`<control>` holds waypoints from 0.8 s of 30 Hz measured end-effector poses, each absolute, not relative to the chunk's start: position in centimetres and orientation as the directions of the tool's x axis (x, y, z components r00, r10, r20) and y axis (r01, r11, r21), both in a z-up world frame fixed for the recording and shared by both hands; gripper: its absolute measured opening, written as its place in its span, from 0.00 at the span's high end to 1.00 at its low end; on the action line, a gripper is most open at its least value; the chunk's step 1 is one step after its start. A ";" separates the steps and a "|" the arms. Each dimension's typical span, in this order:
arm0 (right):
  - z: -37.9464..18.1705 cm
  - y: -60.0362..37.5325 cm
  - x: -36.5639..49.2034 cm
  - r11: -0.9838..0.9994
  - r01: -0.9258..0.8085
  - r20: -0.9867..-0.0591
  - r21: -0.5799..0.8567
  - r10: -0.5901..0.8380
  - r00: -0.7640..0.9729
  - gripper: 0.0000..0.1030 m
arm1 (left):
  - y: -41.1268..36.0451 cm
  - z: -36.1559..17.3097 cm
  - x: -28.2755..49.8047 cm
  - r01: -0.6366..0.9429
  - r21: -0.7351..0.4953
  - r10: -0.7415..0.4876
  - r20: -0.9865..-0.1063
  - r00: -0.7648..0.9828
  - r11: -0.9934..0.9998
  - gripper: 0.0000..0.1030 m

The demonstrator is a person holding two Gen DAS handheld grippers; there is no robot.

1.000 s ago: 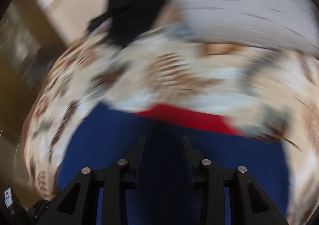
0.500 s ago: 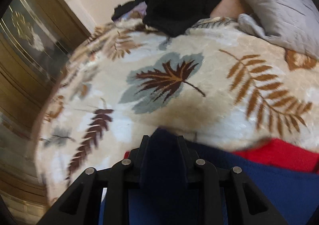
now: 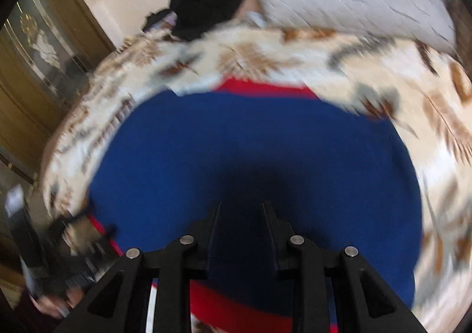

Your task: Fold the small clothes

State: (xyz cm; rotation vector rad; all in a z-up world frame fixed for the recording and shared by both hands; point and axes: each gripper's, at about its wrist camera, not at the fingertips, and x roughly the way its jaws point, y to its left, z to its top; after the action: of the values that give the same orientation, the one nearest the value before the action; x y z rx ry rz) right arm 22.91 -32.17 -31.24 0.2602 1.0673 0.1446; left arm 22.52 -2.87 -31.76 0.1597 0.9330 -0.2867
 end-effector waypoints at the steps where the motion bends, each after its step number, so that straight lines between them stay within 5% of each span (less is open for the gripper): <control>1: -32.0 -32.6 22.0 0.960 0.015 -0.852 0.280 0.241 0.465 0.70 | -2.9 -31.8 22.6 0.309 0.015 -0.170 -0.808 0.563 0.951 0.23; 24: -29.8 -36.5 16.6 0.923 0.071 -0.744 0.377 0.257 0.617 0.70 | -2.2 -30.6 21.3 0.250 0.065 -0.104 -0.787 0.608 0.966 0.23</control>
State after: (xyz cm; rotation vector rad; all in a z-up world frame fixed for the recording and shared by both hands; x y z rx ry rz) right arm 16.57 -36.54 -29.85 0.3930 0.9059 0.1104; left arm 21.34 -2.22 -30.64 0.1748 0.8955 -0.2055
